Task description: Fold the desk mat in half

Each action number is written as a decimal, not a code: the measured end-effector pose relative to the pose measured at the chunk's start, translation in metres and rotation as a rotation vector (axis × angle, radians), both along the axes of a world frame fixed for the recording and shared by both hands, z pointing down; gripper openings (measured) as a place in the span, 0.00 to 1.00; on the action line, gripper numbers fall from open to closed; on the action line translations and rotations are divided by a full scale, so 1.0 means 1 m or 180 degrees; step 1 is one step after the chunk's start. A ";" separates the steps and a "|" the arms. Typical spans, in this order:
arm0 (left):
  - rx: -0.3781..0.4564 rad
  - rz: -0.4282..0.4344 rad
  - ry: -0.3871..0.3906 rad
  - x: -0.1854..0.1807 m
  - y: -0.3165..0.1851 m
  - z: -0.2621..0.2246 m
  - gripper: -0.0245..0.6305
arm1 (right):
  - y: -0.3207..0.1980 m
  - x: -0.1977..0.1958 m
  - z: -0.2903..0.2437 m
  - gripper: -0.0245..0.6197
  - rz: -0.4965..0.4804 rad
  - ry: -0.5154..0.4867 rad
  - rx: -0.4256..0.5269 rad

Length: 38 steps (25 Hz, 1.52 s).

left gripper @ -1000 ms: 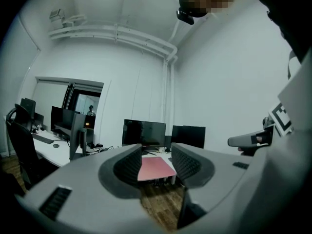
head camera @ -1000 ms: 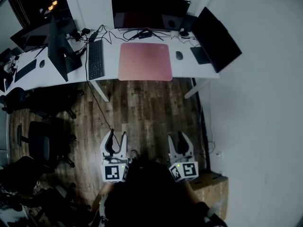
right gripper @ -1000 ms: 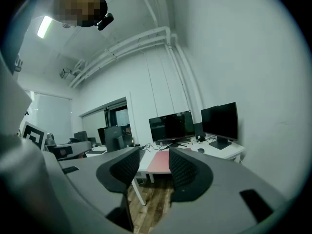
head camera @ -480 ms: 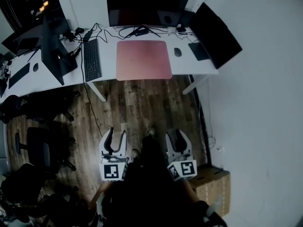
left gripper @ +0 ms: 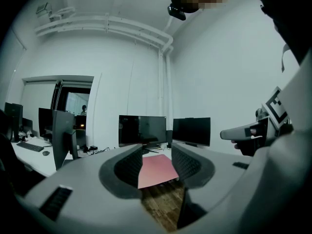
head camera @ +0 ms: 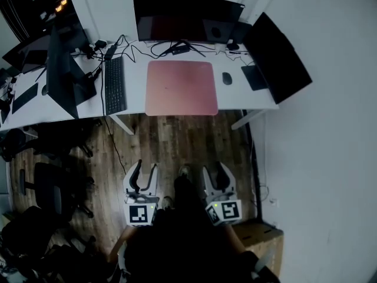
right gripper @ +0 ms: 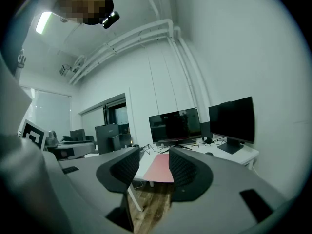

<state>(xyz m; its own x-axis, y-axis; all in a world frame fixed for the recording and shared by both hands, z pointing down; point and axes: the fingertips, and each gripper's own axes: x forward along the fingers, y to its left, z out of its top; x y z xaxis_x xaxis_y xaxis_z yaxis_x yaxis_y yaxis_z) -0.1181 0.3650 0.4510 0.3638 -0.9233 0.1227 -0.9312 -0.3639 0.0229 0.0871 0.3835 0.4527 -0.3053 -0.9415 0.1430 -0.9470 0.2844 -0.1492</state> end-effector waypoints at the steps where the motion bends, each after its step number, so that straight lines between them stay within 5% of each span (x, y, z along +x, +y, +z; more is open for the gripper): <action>1: 0.0003 -0.0031 -0.0008 0.002 -0.013 -0.001 0.32 | -0.013 0.003 0.000 0.30 -0.0026 0.0007 0.0011; 15: -0.0044 -0.0257 -0.0217 0.058 -0.164 -0.008 0.33 | -0.179 0.048 0.013 0.30 -0.0450 0.0083 -0.0265; 26: -0.0133 -0.0176 -0.0968 0.088 -0.211 0.030 0.33 | -0.238 0.066 0.056 0.30 -0.0694 0.0406 -0.0473; 30: -0.0418 -0.0054 -0.1103 0.093 -0.226 0.062 0.33 | -0.253 0.065 0.078 0.30 -0.0778 0.0679 -0.0605; 38: -0.0401 0.0416 -0.2002 0.099 -0.260 0.134 0.36 | -0.284 0.054 0.133 0.30 -0.0942 0.1442 -0.0821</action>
